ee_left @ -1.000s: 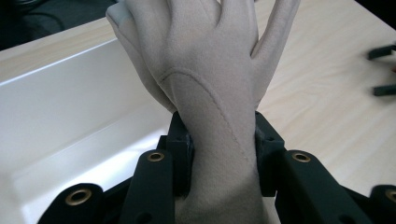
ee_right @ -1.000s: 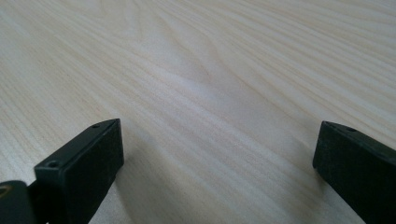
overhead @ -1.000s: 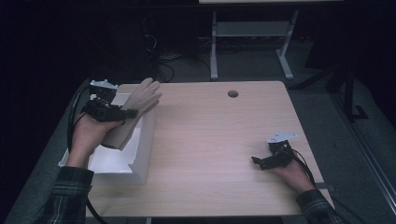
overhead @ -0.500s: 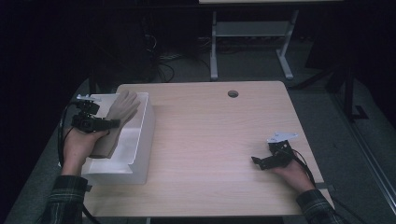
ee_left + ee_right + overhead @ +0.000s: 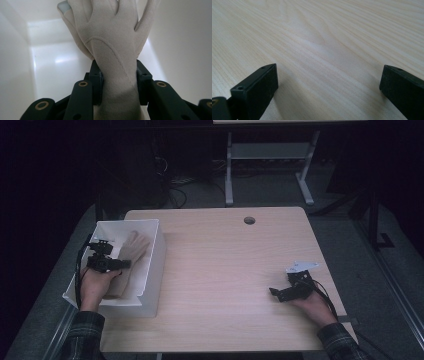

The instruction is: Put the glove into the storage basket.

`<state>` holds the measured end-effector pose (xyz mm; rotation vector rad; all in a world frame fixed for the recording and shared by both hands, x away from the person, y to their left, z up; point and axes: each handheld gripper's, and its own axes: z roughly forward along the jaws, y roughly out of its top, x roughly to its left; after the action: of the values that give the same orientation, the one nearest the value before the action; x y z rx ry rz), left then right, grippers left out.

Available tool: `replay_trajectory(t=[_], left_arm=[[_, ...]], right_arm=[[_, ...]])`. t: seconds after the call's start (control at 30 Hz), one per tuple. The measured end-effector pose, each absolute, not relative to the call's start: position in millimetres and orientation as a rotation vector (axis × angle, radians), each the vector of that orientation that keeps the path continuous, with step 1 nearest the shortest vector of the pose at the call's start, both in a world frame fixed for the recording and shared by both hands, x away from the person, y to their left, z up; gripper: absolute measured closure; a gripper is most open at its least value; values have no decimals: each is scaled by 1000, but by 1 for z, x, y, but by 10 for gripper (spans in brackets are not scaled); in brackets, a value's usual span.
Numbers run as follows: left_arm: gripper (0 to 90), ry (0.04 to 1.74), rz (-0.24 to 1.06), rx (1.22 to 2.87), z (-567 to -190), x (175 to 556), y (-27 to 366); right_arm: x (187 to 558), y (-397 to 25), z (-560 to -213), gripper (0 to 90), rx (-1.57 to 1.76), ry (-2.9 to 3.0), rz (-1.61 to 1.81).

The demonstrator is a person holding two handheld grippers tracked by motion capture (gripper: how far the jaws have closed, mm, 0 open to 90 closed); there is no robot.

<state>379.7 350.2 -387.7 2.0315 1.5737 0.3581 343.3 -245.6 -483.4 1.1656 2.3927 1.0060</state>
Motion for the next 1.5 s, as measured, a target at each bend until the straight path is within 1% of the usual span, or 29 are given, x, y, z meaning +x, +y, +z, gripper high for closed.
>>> replay_trajectory(t=[0.27, 0.37, 0.43, 0.47, 0.57, 0.77, 0.8, 0.87, 0.97, 1.2, 1.5], left_arm=[[650, 1630, 305, 2050, -412, 383, 353], [635, 1640, 294, 2066, -418, 384, 353], [610, 1648, 294, 2071, -420, 384, 352], [592, 1654, 290, 2075, -421, 384, 352], [494, 1659, 290, 2090, -425, 386, 353], [253, 1644, 317, 2088, -424, 386, 353], [224, 1639, 326, 2091, -423, 386, 353], [195, 1632, 335, 2094, -419, 385, 353], [181, 1597, 360, 2104, -409, 383, 352], [177, 1538, 398, 2046, -377, 381, 350], [178, 1400, 420, 2043, -337, 378, 328]], right_arm=[[343, -245, -484, 12, 1166, 2391, 1008], [343, -245, -484, 12, 1166, 2391, 1008], [343, -245, -484, 12, 1166, 2391, 1008], [343, -245, -484, 12, 1165, 2391, 1007], [343, -245, -484, 12, 1165, 2392, 1008], [343, -245, -484, 12, 1165, 2392, 1008], [343, -245, -484, 12, 1164, 2392, 1008], [343, -245, -484, 12, 1165, 2392, 1008], [343, -245, -483, 12, 1164, 2393, 1007], [342, -245, -483, 12, 1162, 2395, 1007], [342, -245, -483, 12, 1164, 2395, 1007]])
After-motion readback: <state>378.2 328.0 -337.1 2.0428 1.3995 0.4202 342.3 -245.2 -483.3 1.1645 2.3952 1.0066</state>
